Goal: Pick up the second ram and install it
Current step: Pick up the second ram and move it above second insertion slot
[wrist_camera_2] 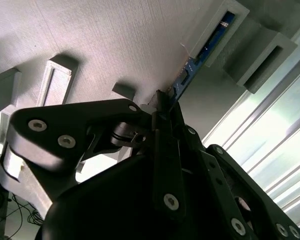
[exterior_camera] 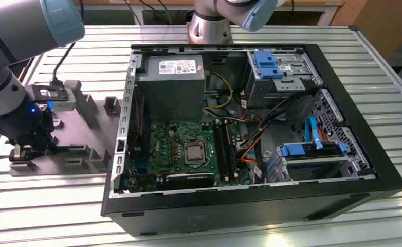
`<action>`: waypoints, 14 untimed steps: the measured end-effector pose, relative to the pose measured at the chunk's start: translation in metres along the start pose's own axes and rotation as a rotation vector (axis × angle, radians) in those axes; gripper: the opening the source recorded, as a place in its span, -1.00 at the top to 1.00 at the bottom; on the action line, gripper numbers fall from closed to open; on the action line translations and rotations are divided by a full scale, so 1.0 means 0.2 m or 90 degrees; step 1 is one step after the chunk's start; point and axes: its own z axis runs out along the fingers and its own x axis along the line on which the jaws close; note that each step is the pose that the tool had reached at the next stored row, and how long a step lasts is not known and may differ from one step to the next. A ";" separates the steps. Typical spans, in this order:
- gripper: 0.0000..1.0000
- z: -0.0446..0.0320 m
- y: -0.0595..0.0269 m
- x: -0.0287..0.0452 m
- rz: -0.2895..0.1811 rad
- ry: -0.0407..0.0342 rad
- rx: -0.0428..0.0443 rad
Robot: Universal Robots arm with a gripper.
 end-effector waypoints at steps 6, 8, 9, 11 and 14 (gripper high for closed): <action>0.64 0.000 0.000 0.000 0.000 0.0001 0.0001; 0.67 0.000 0.000 0.000 0.000 0.0001 0.0001; 0.67 0.000 0.000 0.000 0.000 0.0001 0.0001; 0.72 0.000 0.000 0.000 0.000 0.0001 0.0000; 0.72 0.001 0.000 0.000 0.000 0.0001 0.0000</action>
